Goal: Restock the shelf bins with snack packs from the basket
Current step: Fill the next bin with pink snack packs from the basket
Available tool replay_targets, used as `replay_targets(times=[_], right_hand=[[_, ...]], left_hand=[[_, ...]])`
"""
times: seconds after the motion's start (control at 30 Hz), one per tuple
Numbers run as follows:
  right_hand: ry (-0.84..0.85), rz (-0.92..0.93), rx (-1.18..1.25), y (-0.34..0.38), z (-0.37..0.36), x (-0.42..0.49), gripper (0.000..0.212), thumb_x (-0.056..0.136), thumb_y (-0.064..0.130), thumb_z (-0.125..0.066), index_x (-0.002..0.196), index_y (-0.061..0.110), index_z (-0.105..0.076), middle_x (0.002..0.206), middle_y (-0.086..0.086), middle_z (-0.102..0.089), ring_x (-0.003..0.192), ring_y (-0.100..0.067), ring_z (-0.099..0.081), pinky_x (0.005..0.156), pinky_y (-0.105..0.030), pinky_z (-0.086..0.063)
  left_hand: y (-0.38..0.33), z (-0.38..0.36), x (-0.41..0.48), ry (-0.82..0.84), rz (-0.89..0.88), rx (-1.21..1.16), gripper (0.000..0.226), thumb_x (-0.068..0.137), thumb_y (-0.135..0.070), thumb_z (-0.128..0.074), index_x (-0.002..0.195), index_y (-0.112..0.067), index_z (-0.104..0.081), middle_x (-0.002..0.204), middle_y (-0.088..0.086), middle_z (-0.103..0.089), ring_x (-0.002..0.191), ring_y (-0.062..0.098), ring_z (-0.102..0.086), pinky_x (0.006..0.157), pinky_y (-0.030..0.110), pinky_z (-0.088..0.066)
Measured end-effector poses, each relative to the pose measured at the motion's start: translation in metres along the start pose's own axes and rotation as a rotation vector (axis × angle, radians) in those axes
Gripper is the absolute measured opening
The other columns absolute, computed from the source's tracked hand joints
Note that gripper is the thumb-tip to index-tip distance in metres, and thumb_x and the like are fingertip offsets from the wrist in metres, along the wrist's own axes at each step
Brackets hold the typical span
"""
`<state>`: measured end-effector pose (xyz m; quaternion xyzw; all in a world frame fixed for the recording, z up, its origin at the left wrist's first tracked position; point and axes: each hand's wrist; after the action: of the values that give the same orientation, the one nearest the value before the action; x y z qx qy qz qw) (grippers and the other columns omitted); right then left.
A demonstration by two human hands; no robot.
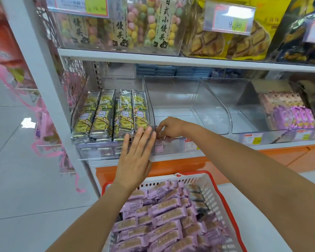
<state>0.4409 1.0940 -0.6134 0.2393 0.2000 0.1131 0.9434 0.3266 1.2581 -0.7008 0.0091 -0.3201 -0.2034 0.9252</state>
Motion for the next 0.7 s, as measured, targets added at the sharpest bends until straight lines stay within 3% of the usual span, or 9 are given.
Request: replay_targets(times=[0.13, 0.2, 0.33, 0.43, 0.57, 0.63, 0.7], right_hand=[[-0.223, 0.069, 0.13, -0.002, 0.004, -0.015, 0.01, 0.093, 0.016, -0.063, 0.097, 0.011, -0.071, 0.079, 0.005, -0.063, 0.074, -0.017, -0.062, 0.087, -0.039, -0.055], [-0.372, 0.153, 0.22, -0.001, 0.005, -0.026, 0.007, 0.092, 0.02, -0.064, 0.093, 0.017, -0.069, 0.079, 0.006, -0.063, 0.076, -0.015, -0.062, 0.085, -0.041, -0.056], [-0.543, 0.356, 0.32, -0.002, -0.002, -0.069, 0.011, 0.094, 0.019, -0.06, 0.09, 0.013, -0.069, 0.072, -0.003, -0.063, 0.066, -0.012, -0.055, 0.066, -0.031, -0.051], [-0.539, 0.445, 0.262, -0.013, -0.023, -0.101, 0.014, 0.094, 0.016, -0.06, 0.088, 0.006, -0.068, 0.069, -0.009, -0.064, 0.058, -0.014, -0.054, 0.057, -0.029, -0.045], [-0.433, 0.369, 0.214, -0.047, -0.067, -0.118, 0.016, 0.094, 0.018, -0.062, 0.085, 0.007, -0.067, 0.068, -0.009, -0.063, 0.058, -0.016, -0.053, 0.057, -0.031, -0.044], [-0.366, 0.3, 0.187, -0.065, -0.092, -0.121, 0.015, 0.094, 0.023, -0.062, 0.087, 0.011, -0.068, 0.067, 0.001, -0.062, 0.059, -0.009, -0.054, 0.059, -0.027, -0.044], [-0.301, 0.234, 0.117, -0.082, -0.115, -0.12, 0.013, 0.093, 0.026, -0.064, 0.093, 0.014, -0.069, 0.068, 0.011, -0.06, 0.061, -0.005, -0.055, 0.059, -0.022, -0.043]], left_hand=[[-0.006, 0.005, -0.002, 0.007, 0.011, -0.012, 0.071, 0.085, -0.019, -0.038, 0.154, -0.003, -0.026, 0.163, 0.012, -0.014, 0.153, 0.029, -0.003, 0.122, 0.052, 0.002], [-0.013, 0.006, -0.006, -0.006, 0.004, -0.028, 0.069, 0.085, -0.021, -0.038, 0.151, -0.003, -0.033, 0.16, 0.013, -0.02, 0.151, 0.031, -0.01, 0.122, 0.053, -0.002], [-0.033, 0.004, -0.019, -0.04, -0.019, -0.109, 0.054, 0.078, -0.024, -0.046, 0.13, -0.011, -0.053, 0.132, 0.01, -0.042, 0.125, 0.03, -0.038, 0.106, 0.049, -0.025], [-0.048, -0.005, -0.032, 0.015, -0.086, -0.169, 0.048, 0.07, -0.024, -0.059, 0.116, -0.011, -0.055, 0.118, 0.012, -0.056, 0.111, 0.031, -0.046, 0.095, 0.045, -0.032], [-0.055, -0.034, -0.058, 0.25, -0.077, -0.222, 0.053, 0.071, -0.021, -0.076, 0.12, -0.008, -0.059, 0.113, 0.013, -0.061, 0.11, 0.035, -0.052, 0.09, 0.044, -0.039], [-0.057, -0.045, -0.07, 0.433, -0.01, -0.225, 0.068, 0.067, -0.022, -0.081, 0.13, -0.009, -0.057, 0.125, 0.014, -0.06, 0.123, 0.037, -0.051, 0.099, 0.049, -0.042], [-0.058, -0.053, -0.082, 0.586, 0.037, -0.183, 0.08, 0.081, -0.03, -0.072, 0.15, -0.01, -0.036, 0.151, 0.013, -0.041, 0.144, 0.034, -0.031, 0.117, 0.051, -0.024]])
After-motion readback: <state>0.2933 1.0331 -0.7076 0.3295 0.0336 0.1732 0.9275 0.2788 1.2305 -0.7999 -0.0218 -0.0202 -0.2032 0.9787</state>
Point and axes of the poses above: each hand's wrist, its own x-axis towards the middle knuckle, its own z-axis out of the back of the hand, y = z × x
